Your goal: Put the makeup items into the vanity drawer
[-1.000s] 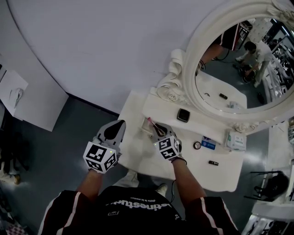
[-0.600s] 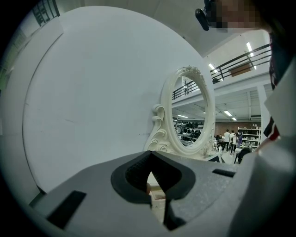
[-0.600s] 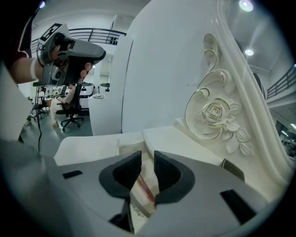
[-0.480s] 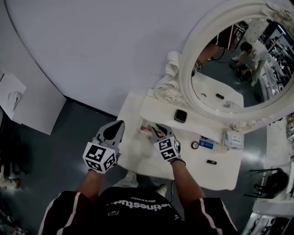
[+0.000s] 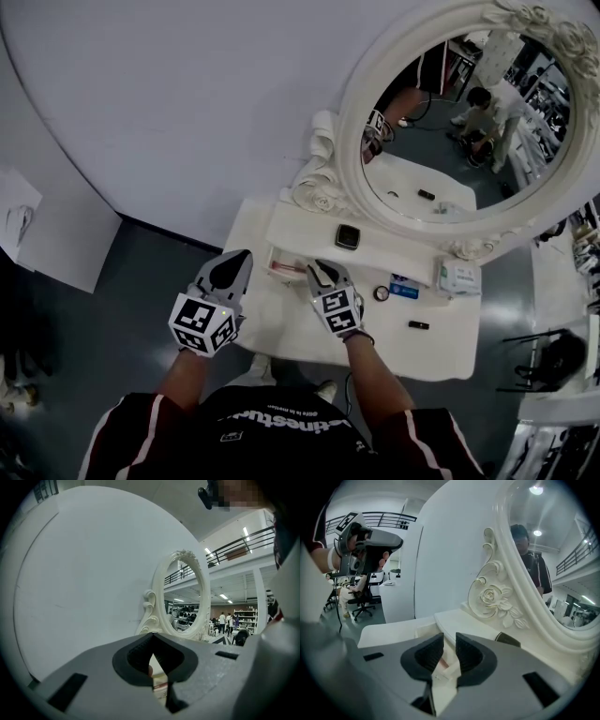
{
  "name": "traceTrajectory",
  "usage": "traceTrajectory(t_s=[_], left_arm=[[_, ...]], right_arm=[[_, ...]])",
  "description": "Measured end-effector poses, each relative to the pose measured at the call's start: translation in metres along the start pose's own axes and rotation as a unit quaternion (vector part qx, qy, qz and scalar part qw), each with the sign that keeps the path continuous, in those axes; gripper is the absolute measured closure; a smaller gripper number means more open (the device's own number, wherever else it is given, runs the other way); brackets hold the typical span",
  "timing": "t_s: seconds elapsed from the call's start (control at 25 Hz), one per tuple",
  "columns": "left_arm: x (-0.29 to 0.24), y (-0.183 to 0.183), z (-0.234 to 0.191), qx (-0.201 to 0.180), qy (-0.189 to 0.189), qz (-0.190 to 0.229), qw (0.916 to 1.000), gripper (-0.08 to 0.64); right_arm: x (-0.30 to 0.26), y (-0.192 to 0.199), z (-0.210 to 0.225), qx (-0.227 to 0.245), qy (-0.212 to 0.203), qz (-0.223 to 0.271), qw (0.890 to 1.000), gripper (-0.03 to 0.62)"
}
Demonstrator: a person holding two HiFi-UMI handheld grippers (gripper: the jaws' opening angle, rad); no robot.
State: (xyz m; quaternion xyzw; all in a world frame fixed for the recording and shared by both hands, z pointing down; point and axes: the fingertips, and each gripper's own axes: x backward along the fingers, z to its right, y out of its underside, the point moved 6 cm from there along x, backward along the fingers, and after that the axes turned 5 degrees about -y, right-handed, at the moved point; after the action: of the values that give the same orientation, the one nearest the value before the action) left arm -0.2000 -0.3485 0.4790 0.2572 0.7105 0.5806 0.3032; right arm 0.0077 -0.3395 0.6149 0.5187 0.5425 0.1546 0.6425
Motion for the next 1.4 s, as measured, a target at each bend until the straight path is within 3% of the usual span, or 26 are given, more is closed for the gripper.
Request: traceTrajectory(t_s=[0.8, 1.4], left_arm=[[-0.027, -0.007, 0.14, -0.015, 0.041, 0.013, 0.9989, 0.557], [-0.041, -0.02, 0.206, -0.037, 0.079, 0.02, 0.996, 0.557]], right_arm=[[0.153, 0.064, 0.042, -0.043, 0.066, 0.004, 0.997, 0.514], [0.261, 0.083, 0.065, -0.11, 0.124, 0.068, 0.984, 0.515]])
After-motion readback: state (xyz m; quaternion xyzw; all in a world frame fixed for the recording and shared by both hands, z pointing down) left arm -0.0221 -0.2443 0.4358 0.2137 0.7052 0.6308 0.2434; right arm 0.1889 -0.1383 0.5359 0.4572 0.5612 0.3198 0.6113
